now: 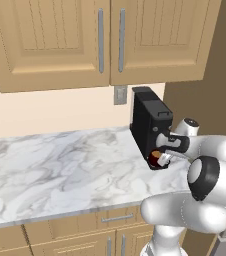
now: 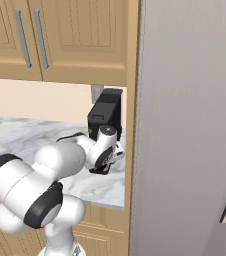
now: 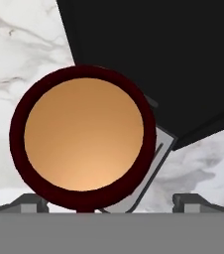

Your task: Pick up the brewed coffee from the coffee machine and place it next to the breakfast plate on the dining counter.

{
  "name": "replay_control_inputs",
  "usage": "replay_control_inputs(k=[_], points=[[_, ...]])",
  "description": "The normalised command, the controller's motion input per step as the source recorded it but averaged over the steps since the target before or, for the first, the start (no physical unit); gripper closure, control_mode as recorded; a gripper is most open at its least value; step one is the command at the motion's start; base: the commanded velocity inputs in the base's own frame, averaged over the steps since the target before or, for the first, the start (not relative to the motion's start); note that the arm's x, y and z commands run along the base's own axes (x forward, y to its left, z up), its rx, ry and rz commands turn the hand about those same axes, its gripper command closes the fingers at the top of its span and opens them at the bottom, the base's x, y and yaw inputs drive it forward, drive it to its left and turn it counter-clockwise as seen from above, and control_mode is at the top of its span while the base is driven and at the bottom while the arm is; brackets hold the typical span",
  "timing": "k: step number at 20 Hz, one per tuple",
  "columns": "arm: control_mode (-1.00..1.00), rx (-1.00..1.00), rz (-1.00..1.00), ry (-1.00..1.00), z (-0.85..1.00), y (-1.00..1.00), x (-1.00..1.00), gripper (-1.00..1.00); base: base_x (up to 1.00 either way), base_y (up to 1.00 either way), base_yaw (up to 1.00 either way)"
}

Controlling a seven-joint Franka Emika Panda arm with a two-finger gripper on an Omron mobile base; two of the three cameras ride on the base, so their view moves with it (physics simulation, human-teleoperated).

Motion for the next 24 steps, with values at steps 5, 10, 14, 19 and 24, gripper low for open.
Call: replay_control_inputs(k=[5, 10, 14, 19, 24], points=[[-1.00, 0.00, 0.01, -0.01, -0.24, 0.10, 0.00, 1.00, 0.00, 0.00, 0.00], [-1.00, 0.00, 0.04, 0.00, -0.22, 0.04, -0.04, 1.00, 0.00, 0.00, 0.00], [-1.00, 0.00, 0.08, 0.00, -0.20, 0.18, -0.08, 1.00, 0.00, 0.00, 0.00], [-1.00, 0.00, 0.02, -0.04, 0.01, 0.05, -0.64, 1.00, 0.00, 0.00, 0.00], [-1.00, -0.01, 0.00, -0.05, 0.34, 0.04, -0.63, 1.00, 0.00, 0.00, 0.00]])
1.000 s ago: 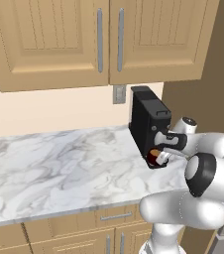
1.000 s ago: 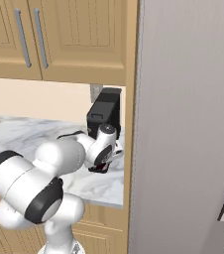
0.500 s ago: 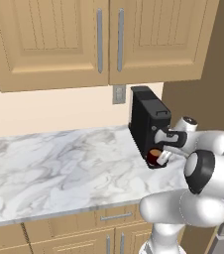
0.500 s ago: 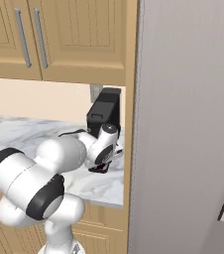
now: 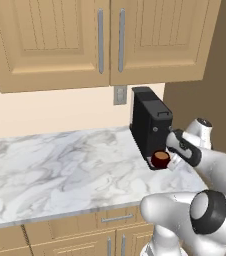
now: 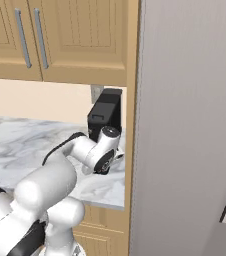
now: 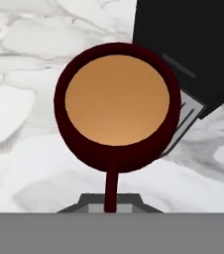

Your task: Pick up the brewed coffee from the coffee machine and place it next to the breakfast plate on the dining counter.

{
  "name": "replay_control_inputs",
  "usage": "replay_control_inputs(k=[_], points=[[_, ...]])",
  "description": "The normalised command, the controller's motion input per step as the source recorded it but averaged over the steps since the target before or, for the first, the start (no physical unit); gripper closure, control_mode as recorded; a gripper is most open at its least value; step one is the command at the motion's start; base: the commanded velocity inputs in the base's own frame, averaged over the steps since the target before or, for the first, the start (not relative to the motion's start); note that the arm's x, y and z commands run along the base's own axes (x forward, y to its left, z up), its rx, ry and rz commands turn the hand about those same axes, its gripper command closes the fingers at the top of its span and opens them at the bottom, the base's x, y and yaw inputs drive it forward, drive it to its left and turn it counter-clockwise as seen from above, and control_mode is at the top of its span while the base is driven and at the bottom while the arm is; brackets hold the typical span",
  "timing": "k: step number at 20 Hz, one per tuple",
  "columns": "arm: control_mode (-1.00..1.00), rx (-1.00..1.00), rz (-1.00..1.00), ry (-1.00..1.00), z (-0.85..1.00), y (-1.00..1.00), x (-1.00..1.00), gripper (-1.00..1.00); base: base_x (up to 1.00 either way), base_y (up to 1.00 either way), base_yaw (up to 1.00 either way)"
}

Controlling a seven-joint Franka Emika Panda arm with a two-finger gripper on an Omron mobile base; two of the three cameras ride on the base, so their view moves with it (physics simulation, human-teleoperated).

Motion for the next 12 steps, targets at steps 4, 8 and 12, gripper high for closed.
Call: replay_control_inputs(k=[4, 8, 12], points=[[-1.00, -0.04, 0.00, 0.05, 0.41, 0.08, -0.27, 1.00, 0.00, 0.00, 0.00], [-1.00, -0.02, 0.00, 0.00, 0.33, 0.06, -0.81, 1.00, 0.00, 0.00, 0.00], [-1.00, -0.02, 0.00, 0.00, 0.58, 0.08, -0.96, 1.00, 0.00, 0.00, 0.00]])
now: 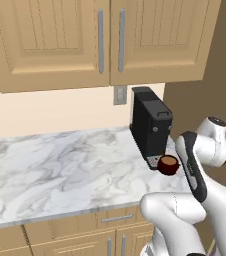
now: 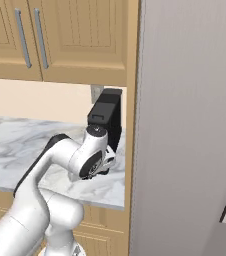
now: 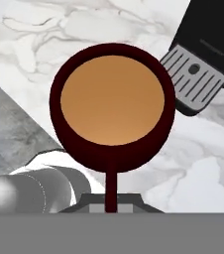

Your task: Pick up the brewed coffee from the coffee machine and place it next to the breakfast plate on the dining counter.

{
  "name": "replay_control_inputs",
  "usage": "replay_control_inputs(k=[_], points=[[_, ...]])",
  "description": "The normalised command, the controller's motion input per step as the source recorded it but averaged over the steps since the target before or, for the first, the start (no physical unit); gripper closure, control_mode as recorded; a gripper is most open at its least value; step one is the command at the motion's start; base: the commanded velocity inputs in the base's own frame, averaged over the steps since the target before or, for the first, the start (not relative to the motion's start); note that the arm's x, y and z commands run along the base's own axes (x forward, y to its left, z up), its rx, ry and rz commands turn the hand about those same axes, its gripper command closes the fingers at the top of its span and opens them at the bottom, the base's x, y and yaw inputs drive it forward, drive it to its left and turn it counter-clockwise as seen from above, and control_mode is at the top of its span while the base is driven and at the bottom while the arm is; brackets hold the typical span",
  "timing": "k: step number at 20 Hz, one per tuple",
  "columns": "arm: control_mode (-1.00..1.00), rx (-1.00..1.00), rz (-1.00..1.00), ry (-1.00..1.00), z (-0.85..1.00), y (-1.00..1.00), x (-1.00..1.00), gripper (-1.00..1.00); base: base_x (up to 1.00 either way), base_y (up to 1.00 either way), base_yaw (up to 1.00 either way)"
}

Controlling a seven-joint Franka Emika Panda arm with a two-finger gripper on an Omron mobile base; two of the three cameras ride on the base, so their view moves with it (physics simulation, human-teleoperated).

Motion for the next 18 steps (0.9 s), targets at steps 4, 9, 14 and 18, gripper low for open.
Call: replay_control_inputs(k=[4, 9, 14, 18], points=[[-1.00, -0.06, 0.00, 0.00, 0.99, 0.14, -0.64, 1.00, 0.00, 0.00, 0.00], [-1.00, -0.05, 0.00, -0.02, 0.97, 0.31, -0.48, 1.00, 0.00, 0.00, 0.00], [-1.00, -0.01, 0.00, -0.01, 0.65, 0.22, -0.08, 1.00, 0.00, 0.00, 0.00], [-1.00, 0.00, 0.00, 0.10, -0.01, 0.02, 0.00, 1.00, 0.00, 0.00, 0.00]])
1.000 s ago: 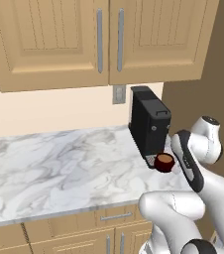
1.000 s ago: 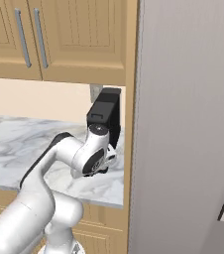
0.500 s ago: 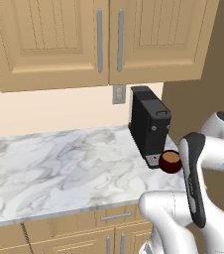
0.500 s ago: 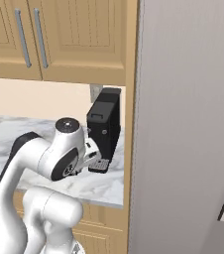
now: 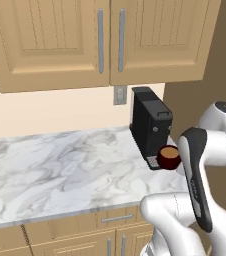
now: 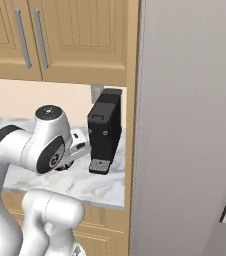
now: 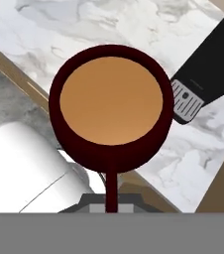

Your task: Pick up the brewed coffee from the coffee machine and place it next to the breakfast plate on the dining counter.

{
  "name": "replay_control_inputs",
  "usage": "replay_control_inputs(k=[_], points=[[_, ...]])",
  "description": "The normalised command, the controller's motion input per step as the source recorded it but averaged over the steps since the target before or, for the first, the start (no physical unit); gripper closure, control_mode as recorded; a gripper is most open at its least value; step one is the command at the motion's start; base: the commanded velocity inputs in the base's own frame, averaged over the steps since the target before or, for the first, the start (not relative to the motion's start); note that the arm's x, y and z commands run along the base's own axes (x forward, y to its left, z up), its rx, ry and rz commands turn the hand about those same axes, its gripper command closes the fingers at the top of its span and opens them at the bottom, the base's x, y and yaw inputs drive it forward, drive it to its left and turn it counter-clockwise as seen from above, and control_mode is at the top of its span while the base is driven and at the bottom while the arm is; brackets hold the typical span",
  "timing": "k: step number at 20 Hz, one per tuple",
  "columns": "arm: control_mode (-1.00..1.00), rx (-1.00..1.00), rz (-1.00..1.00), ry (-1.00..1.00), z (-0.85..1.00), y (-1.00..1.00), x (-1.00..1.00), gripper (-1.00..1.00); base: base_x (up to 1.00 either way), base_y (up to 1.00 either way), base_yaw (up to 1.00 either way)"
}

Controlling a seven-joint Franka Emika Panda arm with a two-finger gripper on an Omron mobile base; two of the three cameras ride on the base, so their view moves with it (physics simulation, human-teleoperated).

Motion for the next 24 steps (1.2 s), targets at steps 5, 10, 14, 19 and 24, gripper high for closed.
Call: replay_control_inputs(k=[5, 10, 14, 19, 24], points=[[-1.00, 0.00, 0.00, 0.03, -0.06, 0.13, -0.01, 1.00, 0.00, 0.00, 0.00], [1.00, 0.00, 0.00, -0.01, -0.06, 0.12, -0.15, 1.00, -0.53, 0.29, 0.11], [1.00, 0.00, 0.00, 0.00, 0.00, 0.00, 0.00, 1.00, -0.84, 0.72, 0.46], [1.00, 0.00, 0.00, 0.00, 0.00, 0.00, 0.00, 1.00, -0.62, 0.78, 0.64], [1.00, 0.00, 0.00, 0.00, 0.00, 0.00, 0.00, 1.00, -0.32, 0.72, 0.75]])
